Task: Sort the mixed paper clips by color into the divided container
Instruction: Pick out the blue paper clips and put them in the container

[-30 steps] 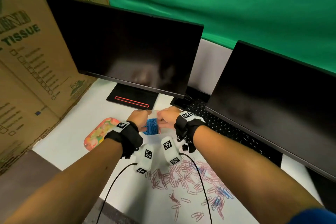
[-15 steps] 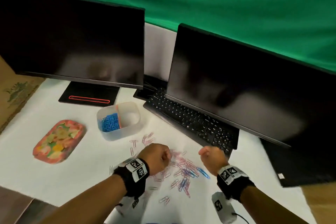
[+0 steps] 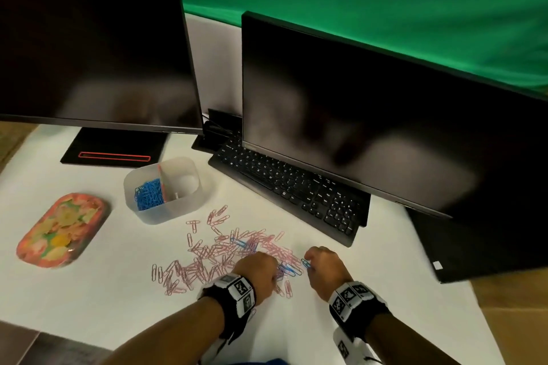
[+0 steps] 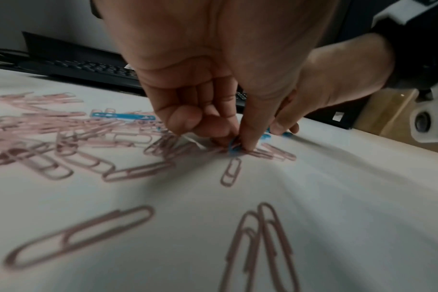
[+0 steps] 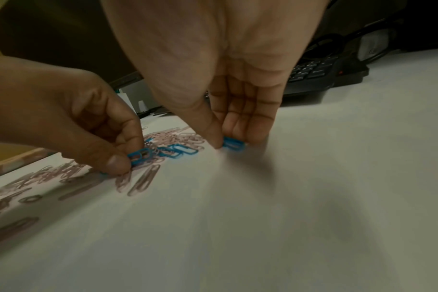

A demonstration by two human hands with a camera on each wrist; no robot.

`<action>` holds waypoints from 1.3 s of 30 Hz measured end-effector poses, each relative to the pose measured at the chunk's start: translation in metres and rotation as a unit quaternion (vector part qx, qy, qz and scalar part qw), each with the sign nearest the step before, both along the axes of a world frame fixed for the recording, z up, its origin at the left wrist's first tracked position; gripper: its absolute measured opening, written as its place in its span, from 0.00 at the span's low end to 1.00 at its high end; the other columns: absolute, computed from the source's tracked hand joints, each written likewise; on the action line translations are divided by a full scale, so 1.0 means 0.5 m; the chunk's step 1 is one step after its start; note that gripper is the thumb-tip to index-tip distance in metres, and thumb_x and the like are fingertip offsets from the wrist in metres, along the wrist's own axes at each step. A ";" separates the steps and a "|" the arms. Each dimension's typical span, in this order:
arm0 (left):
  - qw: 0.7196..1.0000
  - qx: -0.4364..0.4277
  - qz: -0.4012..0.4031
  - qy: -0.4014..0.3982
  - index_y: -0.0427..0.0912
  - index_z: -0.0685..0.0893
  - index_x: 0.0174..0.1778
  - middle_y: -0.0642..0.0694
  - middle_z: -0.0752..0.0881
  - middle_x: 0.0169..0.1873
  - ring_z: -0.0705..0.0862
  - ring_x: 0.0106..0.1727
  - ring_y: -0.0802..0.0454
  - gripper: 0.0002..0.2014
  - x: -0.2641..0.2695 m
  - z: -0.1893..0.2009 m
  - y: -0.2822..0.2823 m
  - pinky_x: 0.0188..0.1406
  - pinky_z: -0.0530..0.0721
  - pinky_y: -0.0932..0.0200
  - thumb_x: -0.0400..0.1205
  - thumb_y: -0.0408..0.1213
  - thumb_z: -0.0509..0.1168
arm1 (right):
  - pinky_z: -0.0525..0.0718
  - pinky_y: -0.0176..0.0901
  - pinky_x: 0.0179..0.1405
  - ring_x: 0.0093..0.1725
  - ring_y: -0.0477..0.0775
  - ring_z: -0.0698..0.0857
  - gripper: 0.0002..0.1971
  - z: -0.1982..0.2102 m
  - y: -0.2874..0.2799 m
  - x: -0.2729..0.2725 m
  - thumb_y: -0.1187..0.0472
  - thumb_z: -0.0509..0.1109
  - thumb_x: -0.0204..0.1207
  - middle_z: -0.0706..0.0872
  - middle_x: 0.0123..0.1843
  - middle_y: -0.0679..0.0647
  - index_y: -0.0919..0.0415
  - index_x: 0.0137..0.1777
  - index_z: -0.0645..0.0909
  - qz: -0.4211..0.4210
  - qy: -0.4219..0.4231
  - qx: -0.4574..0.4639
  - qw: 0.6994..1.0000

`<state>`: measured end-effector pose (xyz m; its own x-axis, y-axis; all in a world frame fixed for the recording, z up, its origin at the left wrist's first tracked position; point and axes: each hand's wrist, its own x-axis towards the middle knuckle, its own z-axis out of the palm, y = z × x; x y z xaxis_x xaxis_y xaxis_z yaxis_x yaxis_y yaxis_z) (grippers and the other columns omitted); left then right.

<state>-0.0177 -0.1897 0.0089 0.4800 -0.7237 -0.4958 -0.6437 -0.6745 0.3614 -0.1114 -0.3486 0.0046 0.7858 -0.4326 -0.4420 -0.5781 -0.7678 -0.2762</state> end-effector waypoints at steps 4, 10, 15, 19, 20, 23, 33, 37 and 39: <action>1.000 -0.004 -0.004 -0.009 0.38 0.86 0.49 0.41 0.87 0.50 0.86 0.52 0.41 0.10 0.017 -0.004 0.008 0.52 0.85 0.51 0.80 0.35 0.60 | 0.82 0.40 0.55 0.59 0.55 0.83 0.12 0.003 0.000 0.002 0.66 0.62 0.79 0.82 0.60 0.54 0.58 0.60 0.80 0.005 0.021 -0.017 1.000; 0.997 -0.050 0.050 0.014 0.46 0.89 0.48 0.47 0.90 0.46 0.87 0.49 0.46 0.09 0.052 -0.002 0.031 0.49 0.85 0.59 0.80 0.40 0.63 | 0.78 0.39 0.49 0.58 0.57 0.83 0.13 0.007 0.008 -0.007 0.70 0.62 0.78 0.81 0.60 0.55 0.59 0.60 0.77 0.034 0.016 -0.043 0.998; 0.989 -0.084 0.112 0.048 0.48 0.89 0.49 0.49 0.90 0.47 0.87 0.49 0.50 0.09 0.084 0.000 0.046 0.50 0.84 0.61 0.79 0.39 0.65 | 0.82 0.38 0.59 0.62 0.53 0.82 0.17 0.010 0.002 -0.003 0.68 0.67 0.77 0.82 0.63 0.54 0.57 0.65 0.75 0.002 0.027 -0.015 1.000; 0.959 -0.139 0.197 0.146 0.51 0.88 0.48 0.51 0.89 0.42 0.86 0.46 0.54 0.09 0.104 -0.005 0.056 0.48 0.82 0.65 0.77 0.34 0.68 | 0.82 0.38 0.59 0.63 0.53 0.81 0.15 0.000 0.001 -0.004 0.69 0.67 0.77 0.80 0.63 0.55 0.58 0.63 0.76 -0.007 0.034 0.010 0.999; 0.947 -0.155 0.218 0.178 0.53 0.87 0.46 0.51 0.89 0.40 0.87 0.44 0.54 0.10 0.111 -0.008 0.060 0.49 0.83 0.63 0.77 0.32 0.68 | 0.81 0.37 0.58 0.62 0.53 0.81 0.14 -0.001 -0.001 -0.006 0.69 0.66 0.77 0.80 0.62 0.54 0.59 0.62 0.78 -0.013 0.032 0.021 0.999; 0.886 -0.209 0.292 0.292 0.47 0.85 0.48 0.44 0.88 0.33 0.86 0.36 0.49 0.13 0.131 -0.004 0.074 0.45 0.85 0.54 0.78 0.23 0.64 | 0.79 0.35 0.48 0.51 0.50 0.82 0.11 -0.002 -0.014 -0.017 0.69 0.63 0.77 0.83 0.52 0.51 0.55 0.52 0.82 -0.071 -0.014 0.102 0.992; 0.651 -0.357 0.483 0.464 0.31 0.83 0.51 0.37 0.79 0.34 0.78 0.28 0.45 0.15 0.184 0.039 0.091 0.29 0.80 0.57 0.77 0.16 0.54 | 0.74 0.40 0.27 0.29 0.56 0.78 0.15 0.033 -0.013 0.000 0.79 0.55 0.74 0.78 0.32 0.60 0.67 0.47 0.82 -0.307 -0.097 0.503 0.802; 0.625 -0.339 0.523 0.470 0.33 0.80 0.43 0.40 0.78 0.33 0.74 0.28 0.47 0.13 0.193 0.040 0.089 0.26 0.75 0.58 0.75 0.21 0.51 | 0.76 0.32 0.35 0.38 0.49 0.81 0.05 0.014 0.009 0.014 0.64 0.67 0.76 0.84 0.42 0.51 0.53 0.44 0.82 -0.126 -0.052 0.257 0.957; 0.662 -0.312 0.518 0.442 0.36 0.80 0.39 0.42 0.76 0.31 0.71 0.27 0.49 0.11 0.195 0.035 0.088 0.26 0.70 0.60 0.75 0.23 0.53 | 0.80 0.34 0.47 0.50 0.50 0.84 0.07 0.010 0.027 0.009 0.58 0.70 0.74 0.85 0.51 0.49 0.52 0.52 0.82 -0.032 -0.033 0.123 0.991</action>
